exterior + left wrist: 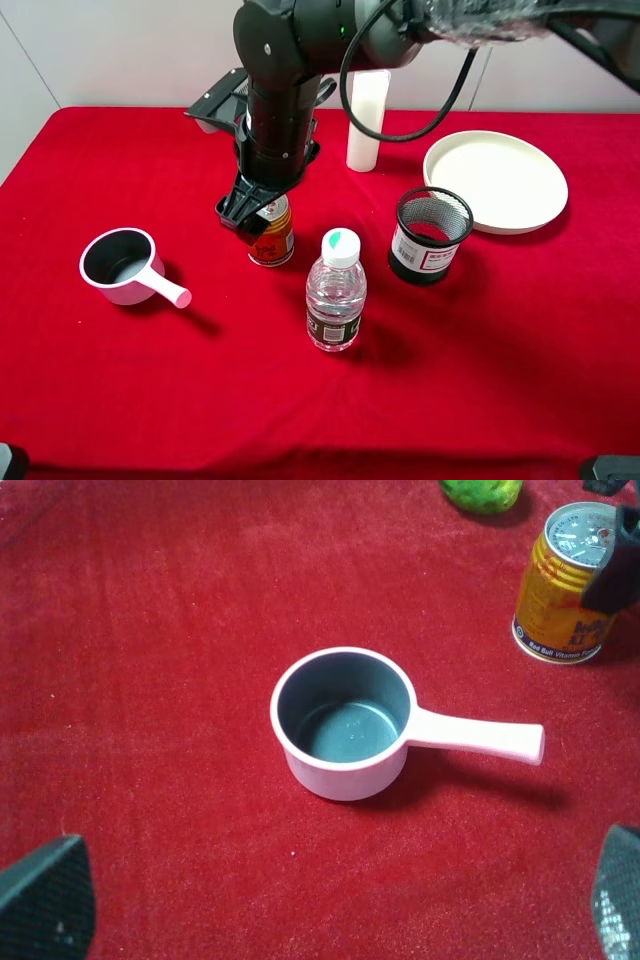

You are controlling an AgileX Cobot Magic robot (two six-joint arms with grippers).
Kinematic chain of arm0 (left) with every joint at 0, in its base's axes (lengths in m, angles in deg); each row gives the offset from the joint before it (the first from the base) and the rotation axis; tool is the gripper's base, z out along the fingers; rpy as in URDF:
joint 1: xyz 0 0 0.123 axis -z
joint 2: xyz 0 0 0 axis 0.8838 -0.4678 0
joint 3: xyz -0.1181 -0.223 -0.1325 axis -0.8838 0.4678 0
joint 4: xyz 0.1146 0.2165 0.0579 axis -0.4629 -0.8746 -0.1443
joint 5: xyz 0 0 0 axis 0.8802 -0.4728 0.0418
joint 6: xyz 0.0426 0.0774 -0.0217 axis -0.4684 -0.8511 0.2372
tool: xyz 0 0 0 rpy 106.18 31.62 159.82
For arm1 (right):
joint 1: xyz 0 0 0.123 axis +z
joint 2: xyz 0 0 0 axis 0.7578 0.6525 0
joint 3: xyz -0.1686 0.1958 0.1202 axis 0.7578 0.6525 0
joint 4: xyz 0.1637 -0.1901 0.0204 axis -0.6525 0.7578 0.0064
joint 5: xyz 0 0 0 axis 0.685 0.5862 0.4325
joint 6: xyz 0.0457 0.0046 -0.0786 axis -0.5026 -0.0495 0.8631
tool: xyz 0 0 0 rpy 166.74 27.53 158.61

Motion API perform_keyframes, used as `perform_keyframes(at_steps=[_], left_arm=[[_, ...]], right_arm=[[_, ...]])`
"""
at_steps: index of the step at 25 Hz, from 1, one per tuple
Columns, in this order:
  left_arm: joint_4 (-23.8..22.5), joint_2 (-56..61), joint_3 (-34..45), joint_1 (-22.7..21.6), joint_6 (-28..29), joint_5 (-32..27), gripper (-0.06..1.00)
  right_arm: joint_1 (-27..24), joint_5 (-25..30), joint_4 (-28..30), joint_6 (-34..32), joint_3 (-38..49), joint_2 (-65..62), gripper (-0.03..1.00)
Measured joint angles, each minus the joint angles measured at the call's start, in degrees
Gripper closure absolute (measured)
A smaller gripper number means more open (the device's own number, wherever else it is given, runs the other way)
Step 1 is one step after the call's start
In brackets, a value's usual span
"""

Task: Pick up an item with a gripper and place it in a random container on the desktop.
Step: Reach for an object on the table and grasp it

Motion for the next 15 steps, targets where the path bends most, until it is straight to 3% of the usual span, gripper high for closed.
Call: perform_keyframes(at_steps=[15], left_arm=[[0.0,0.0,0.0,0.0,0.1,0.0,-0.05]], right_arm=[[0.0,-2.0,0.1,0.0,0.0,4.3,0.27]])
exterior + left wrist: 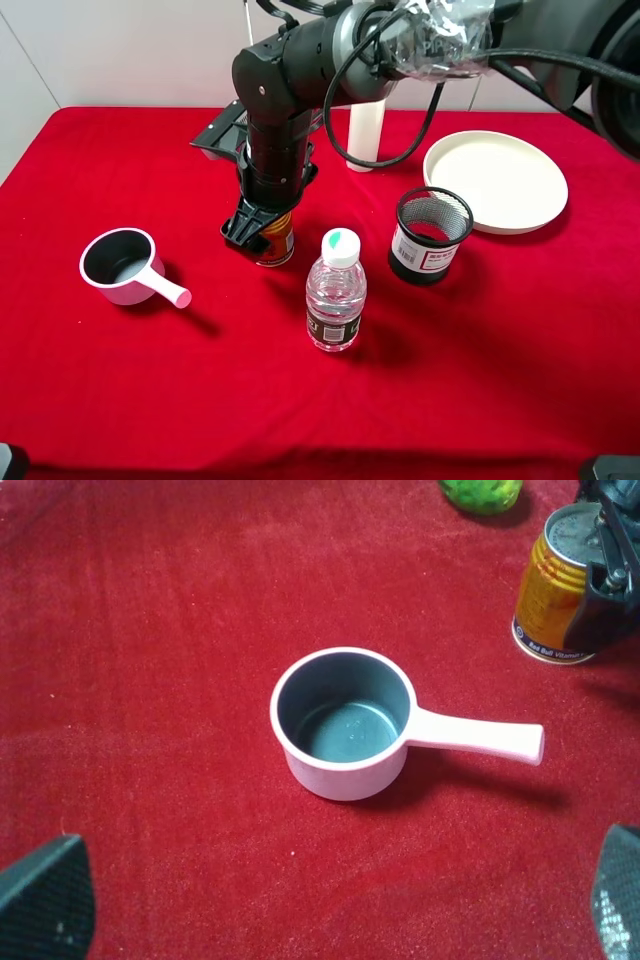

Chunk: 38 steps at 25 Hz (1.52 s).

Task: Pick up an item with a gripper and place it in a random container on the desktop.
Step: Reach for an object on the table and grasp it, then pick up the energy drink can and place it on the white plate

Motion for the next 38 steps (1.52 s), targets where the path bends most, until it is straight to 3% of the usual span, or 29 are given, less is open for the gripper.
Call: perform_keyframes(at_steps=[8,13,38], left_arm=[[0.0,0.0,0.0,0.0,0.0,0.0,-0.05],[0.0,0.0,0.0,0.0,0.0,0.0,-0.05],[0.0,0.0,0.0,0.0,0.0,0.0,-0.05]], right_arm=[[0.0,-0.3,-0.4,0.0,0.0,0.1,0.27],[0.0,-0.4,-1.0,0.0,0.0,0.1,0.47],[0.0,0.2,-1.0,0.0,0.0,-0.1,0.47]])
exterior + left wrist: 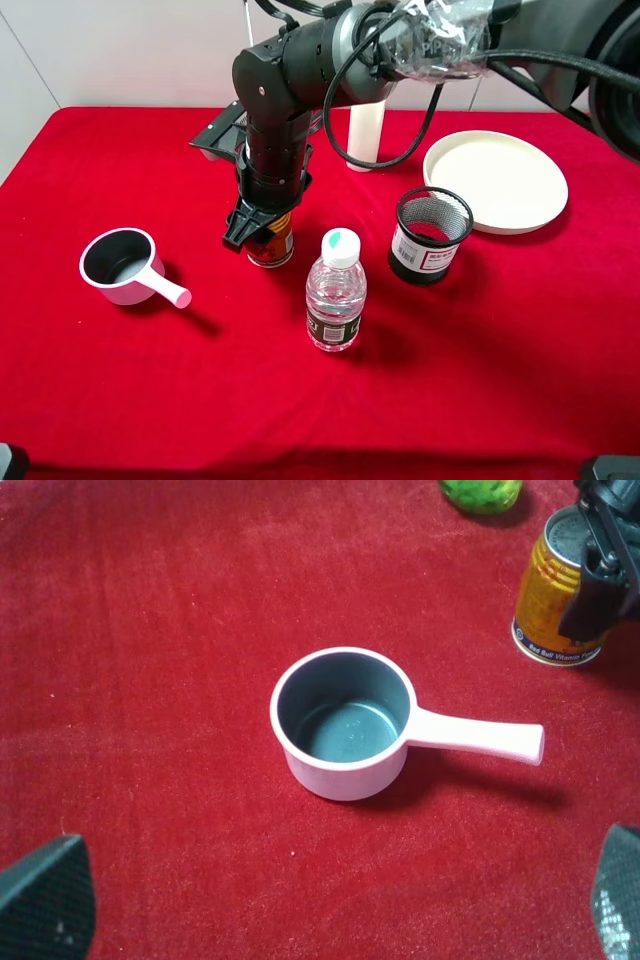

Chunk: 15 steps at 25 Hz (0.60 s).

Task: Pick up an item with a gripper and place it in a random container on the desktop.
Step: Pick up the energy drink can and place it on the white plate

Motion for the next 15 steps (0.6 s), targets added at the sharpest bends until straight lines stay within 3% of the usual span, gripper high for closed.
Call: perform_keyframes(at_steps=[15], left_arm=[[0.0,0.0,0.0,0.0,0.0,0.0,-0.05]], right_arm=[[0.0,7.3,0.0,0.0,0.0,-5.2,0.47]])
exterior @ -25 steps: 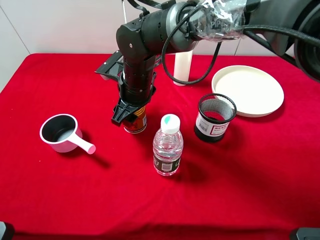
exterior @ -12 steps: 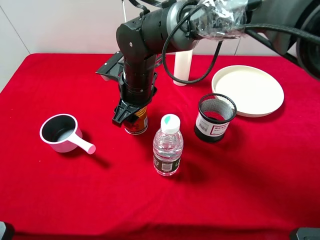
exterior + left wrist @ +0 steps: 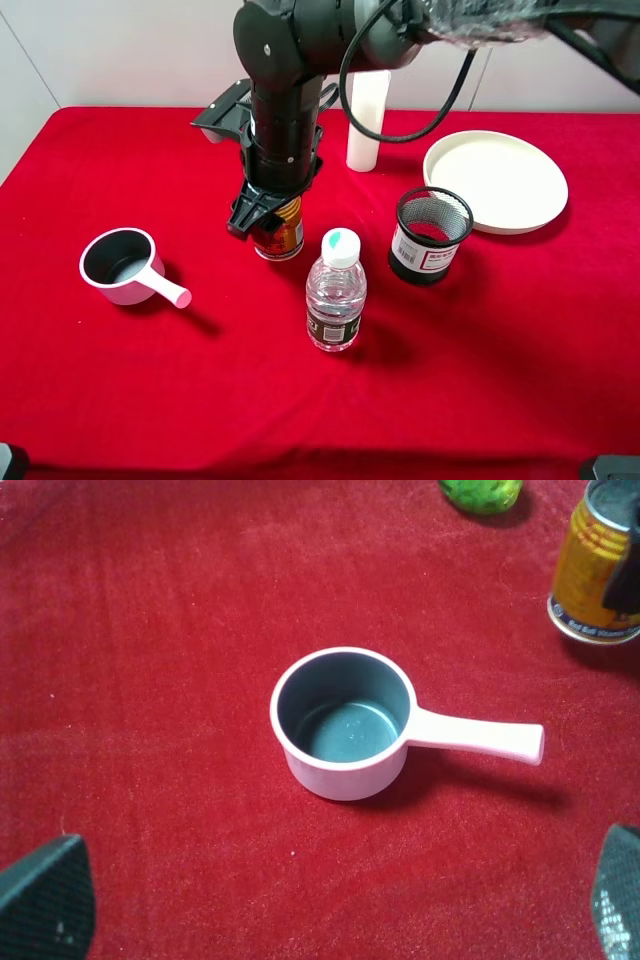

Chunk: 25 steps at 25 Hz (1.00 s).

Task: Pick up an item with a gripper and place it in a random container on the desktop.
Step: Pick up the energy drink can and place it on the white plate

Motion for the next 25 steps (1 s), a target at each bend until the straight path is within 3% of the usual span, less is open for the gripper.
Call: perform_keyframes(at_steps=[25], left_arm=[[0.0,0.0,0.0,0.0,0.0,0.0,-0.05]], right_arm=[[0.0,15.6,1.7,-1.3,-3.3,-11.5,0.47]])
